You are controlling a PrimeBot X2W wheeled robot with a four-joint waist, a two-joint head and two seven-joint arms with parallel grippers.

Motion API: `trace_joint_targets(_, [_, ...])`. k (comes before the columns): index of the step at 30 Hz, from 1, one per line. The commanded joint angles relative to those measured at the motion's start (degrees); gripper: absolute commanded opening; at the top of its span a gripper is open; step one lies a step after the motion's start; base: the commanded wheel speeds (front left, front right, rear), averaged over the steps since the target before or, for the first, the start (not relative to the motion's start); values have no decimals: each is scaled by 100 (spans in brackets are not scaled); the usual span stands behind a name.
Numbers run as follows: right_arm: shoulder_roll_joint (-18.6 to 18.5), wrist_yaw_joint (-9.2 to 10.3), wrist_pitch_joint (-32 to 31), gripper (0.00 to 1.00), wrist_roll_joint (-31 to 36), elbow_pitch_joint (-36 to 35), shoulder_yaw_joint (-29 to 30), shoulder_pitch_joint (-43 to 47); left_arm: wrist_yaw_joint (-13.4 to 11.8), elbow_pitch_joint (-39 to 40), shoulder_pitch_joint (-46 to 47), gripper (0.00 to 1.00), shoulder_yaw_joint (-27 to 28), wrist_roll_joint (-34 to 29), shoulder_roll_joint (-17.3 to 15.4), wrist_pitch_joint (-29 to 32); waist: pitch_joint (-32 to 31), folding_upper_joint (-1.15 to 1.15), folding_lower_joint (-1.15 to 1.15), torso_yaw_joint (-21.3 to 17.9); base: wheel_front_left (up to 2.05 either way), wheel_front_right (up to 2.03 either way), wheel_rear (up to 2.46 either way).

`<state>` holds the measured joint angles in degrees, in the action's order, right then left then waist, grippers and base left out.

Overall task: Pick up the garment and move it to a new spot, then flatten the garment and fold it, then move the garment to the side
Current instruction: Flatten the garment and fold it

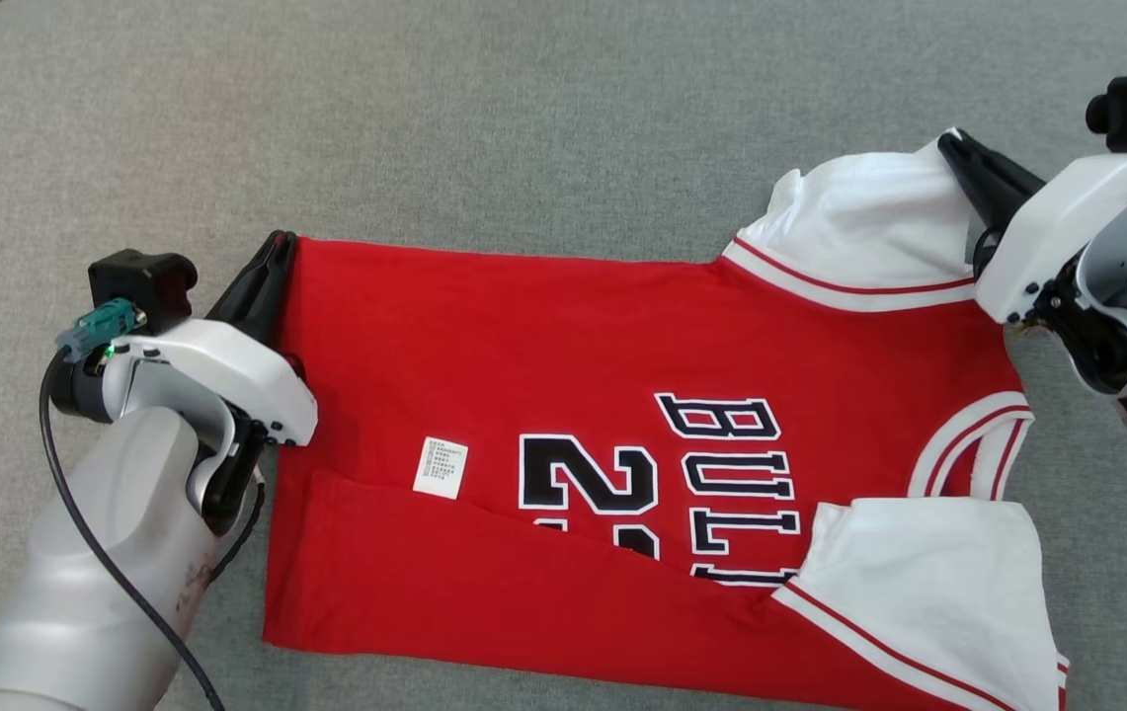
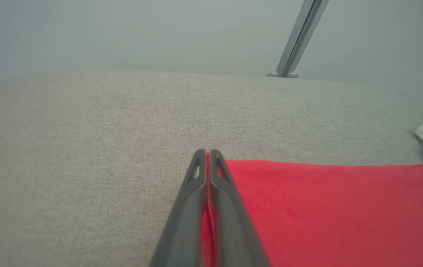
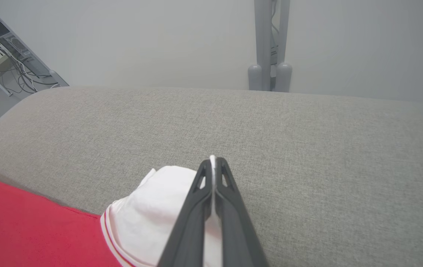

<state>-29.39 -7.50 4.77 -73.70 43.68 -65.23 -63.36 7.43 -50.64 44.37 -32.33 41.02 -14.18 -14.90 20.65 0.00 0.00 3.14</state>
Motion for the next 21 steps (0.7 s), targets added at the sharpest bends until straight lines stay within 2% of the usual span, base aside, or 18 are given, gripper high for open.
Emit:
trace_joint_targets(1, [-97, -1, 81, 0, -42, -103, -65, 131, -39, 125, -142, 0, 64, -112, -99, -29, -143, 0, 0, -43, 0, 0, 0])
trace_joint_targets(9, [-386, -1, 177, 0, -181, -656, -320, 565, -64, 615, -788, 0, 35, -508, -261, -26, -540, 0, 0, -50, 0, 0, 0])
trace_joint_targets(21, [-884, -1, -111, 0, -208, -1481, -565, 1245, -168, 993, -1446, 0, -64, -782, -478, -27, -1078, 0, 0, -118, 0, 0, 0])
